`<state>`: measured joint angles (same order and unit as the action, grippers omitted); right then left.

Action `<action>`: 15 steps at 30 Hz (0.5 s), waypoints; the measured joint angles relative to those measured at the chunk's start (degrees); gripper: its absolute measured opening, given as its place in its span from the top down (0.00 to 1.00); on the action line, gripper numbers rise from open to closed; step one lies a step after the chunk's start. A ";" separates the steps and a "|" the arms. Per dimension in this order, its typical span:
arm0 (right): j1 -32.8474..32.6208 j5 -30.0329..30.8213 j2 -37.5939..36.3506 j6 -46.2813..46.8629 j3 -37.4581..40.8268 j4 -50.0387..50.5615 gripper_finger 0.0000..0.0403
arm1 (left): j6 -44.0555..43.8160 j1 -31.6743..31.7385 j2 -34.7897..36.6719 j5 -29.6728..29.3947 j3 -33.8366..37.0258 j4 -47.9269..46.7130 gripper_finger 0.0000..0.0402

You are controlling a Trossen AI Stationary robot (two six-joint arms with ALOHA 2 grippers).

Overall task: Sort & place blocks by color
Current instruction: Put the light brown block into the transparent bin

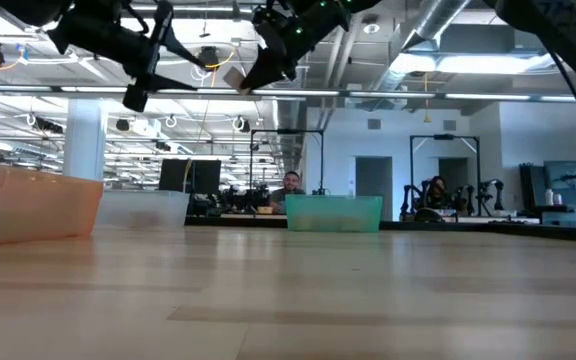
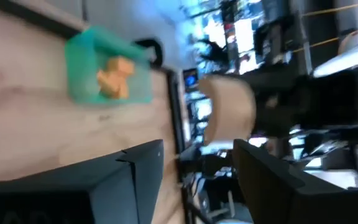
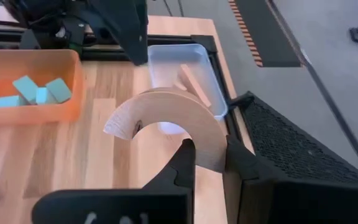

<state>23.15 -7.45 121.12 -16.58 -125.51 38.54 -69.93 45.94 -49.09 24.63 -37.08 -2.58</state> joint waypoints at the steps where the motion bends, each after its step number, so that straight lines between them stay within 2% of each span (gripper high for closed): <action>1: -0.29 0.09 0.00 0.00 0.00 -0.06 0.90 | 0.43 0.45 -0.03 0.08 -0.01 0.89 0.55; 6: -1.04 3.04 0.00 0.46 0.00 -0.11 0.90 | 2.20 0.52 -2.91 1.92 0.02 1.55 0.44; 11: -1.02 3.05 0.02 0.57 0.00 1.08 0.90 | 3.20 -1.47 -7.06 2.16 0.00 10.27 0.33; 15: -0.97 3.15 0.02 1.51 0.00 1.99 0.90 | 2.68 -2.67 -9.40 1.85 0.00 15.44 0.27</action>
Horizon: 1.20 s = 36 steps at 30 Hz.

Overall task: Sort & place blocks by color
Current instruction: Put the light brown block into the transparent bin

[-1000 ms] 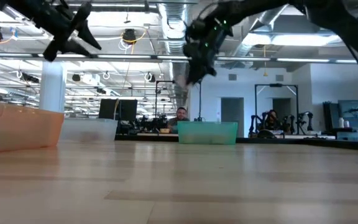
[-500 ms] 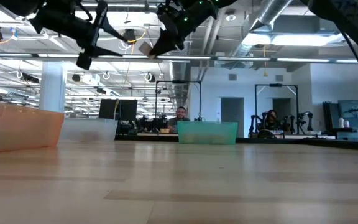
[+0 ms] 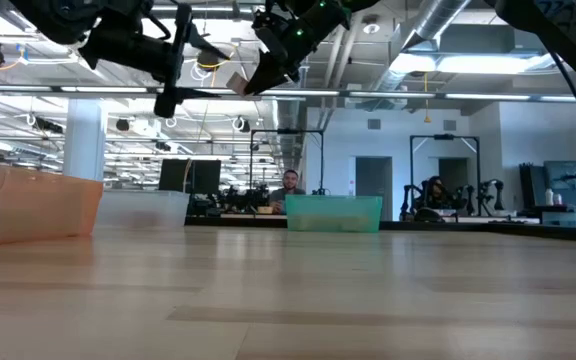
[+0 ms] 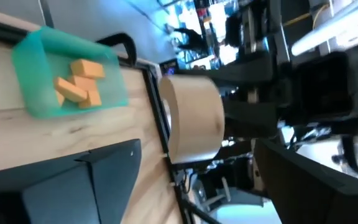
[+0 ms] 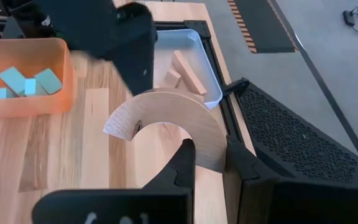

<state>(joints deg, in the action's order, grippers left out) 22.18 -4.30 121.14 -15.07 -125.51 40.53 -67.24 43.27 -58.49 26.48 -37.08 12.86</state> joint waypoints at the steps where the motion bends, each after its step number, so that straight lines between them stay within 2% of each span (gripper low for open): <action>1: 0.02 0.00 0.00 -0.02 0.00 0.18 0.90 | 0.14 -0.55 -0.72 -0.06 0.00 0.73 0.27; 5: -0.13 -0.07 0.02 -1.84 0.02 0.64 0.90 | 2.72 -1.84 -3.48 -1.83 0.00 2.53 0.26; 11: -0.44 0.39 0.02 -2.97 0.02 3.30 0.90 | 1.34 -2.47 -7.37 -2.43 -0.02 9.60 0.26; 23: -0.78 0.98 0.02 -4.66 0.02 5.70 0.90 | -0.09 -6.51 -12.65 -3.20 -0.04 11.25 0.27; 29: -1.60 0.40 0.02 -4.96 0.02 6.02 0.90 | 0.02 -6.65 -12.90 -4.11 -0.04 11.52 0.38; 36: -1.92 -0.17 0.11 -4.96 0.09 6.77 0.89 | 0.54 -6.65 -12.86 -2.93 -0.07 11.74 0.61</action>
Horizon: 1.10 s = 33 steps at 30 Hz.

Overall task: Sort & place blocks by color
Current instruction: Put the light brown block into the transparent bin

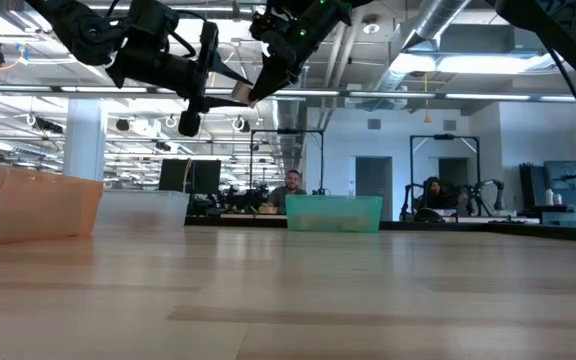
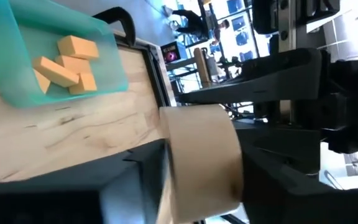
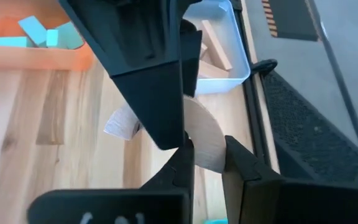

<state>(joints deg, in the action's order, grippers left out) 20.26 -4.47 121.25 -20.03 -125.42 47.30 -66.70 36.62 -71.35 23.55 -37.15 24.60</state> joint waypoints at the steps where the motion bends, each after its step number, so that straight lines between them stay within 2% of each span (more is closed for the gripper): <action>1: 0.00 0.03 0.00 -0.12 0.02 -0.10 0.88 | 0.03 0.00 0.02 0.12 -0.04 -0.11 0.65; 4: -0.29 0.30 0.00 -1.16 0.02 -0.98 0.82 | 0.91 0.29 0.04 0.25 -0.04 -0.28 0.75; 10: -0.47 0.54 -0.02 -1.51 0.02 -1.67 0.67 | 6.29 1.11 0.99 -0.60 -0.04 -2.29 0.75; 13: 0.12 0.05 -1.19 -0.33 0.02 0.51 0.59 | 9.75 3.08 2.69 -2.63 -0.02 -9.00 0.75; 16: 1.31 -0.82 -3.52 2.25 -0.08 2.85 0.52 | 15.83 5.97 6.04 -5.32 -0.55 -20.07 0.75; 18: 2.76 -1.77 -4.86 3.40 -0.09 5.32 0.48 | 21.93 7.93 8.10 -9.22 -2.18 -30.58 0.75; 21: 5.20 -4.01 -6.03 4.53 -0.09 9.09 0.44 | 30.21 10.56 10.00 -19.28 -5.44 -46.14 0.75; 24: 7.64 -6.90 -6.35 6.41 -0.09 11.05 0.42 | 35.66 13.14 9.93 -28.35 -6.56 -56.43 0.75; 28: 10.80 -11.70 -6.11 7.94 -0.08 12.09 0.42 | 39.02 15.94 6.48 -32.70 -6.56 -62.27 0.75; 33: 11.87 -13.50 -5.79 8.17 -0.07 12.36 0.42 | 40.18 18.39 1.62 -37.01 -6.56 -62.51 0.72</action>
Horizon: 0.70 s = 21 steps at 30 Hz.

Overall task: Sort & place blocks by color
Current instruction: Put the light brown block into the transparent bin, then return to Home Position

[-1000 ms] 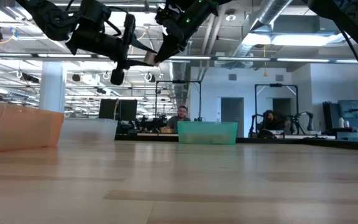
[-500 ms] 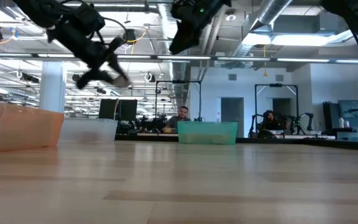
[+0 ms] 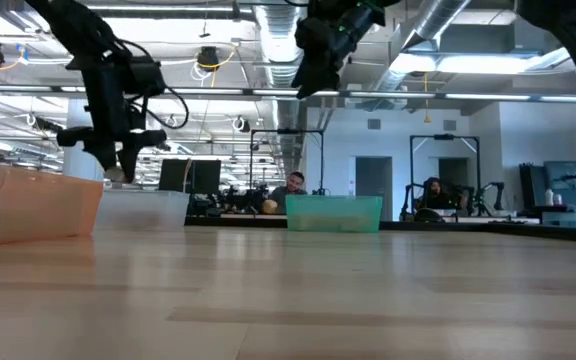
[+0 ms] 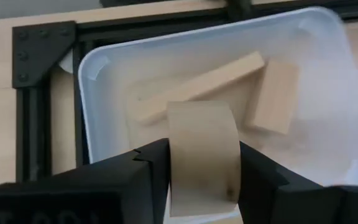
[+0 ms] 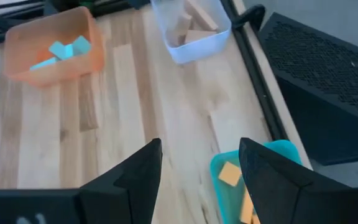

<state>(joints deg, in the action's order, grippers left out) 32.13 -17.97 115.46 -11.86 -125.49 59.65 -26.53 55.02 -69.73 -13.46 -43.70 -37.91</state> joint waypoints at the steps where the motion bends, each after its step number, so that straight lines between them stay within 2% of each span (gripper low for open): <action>1: -0.11 -0.12 -0.02 -0.01 0.00 0.02 0.42 | 0.26 0.01 -0.82 -0.35 -0.02 0.09 0.69; 7: -0.24 -0.31 -0.02 -0.74 0.00 4.15 0.42 | 0.86 -0.25 -5.26 -0.82 -0.07 -0.07 0.54; 13: -0.23 -0.56 -0.02 -2.13 0.00 8.14 0.42 | 0.86 -0.23 -4.70 -0.10 -0.07 -0.01 0.43; 17: 0.08 -8.40 -1.01 -3.85 0.00 12.71 0.42 | 2.30 -0.24 -0.86 3.16 -1.04 0.03 0.38; 21: 0.44 -15.67 -3.64 -4.75 2.31 13.88 0.42 | 2.12 -2.02 3.92 11.97 -1.85 3.11 0.38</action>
<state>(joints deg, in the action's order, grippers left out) 32.57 -33.65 111.82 -16.60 -123.18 73.54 -24.40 52.99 -65.81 -1.49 -45.55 -34.81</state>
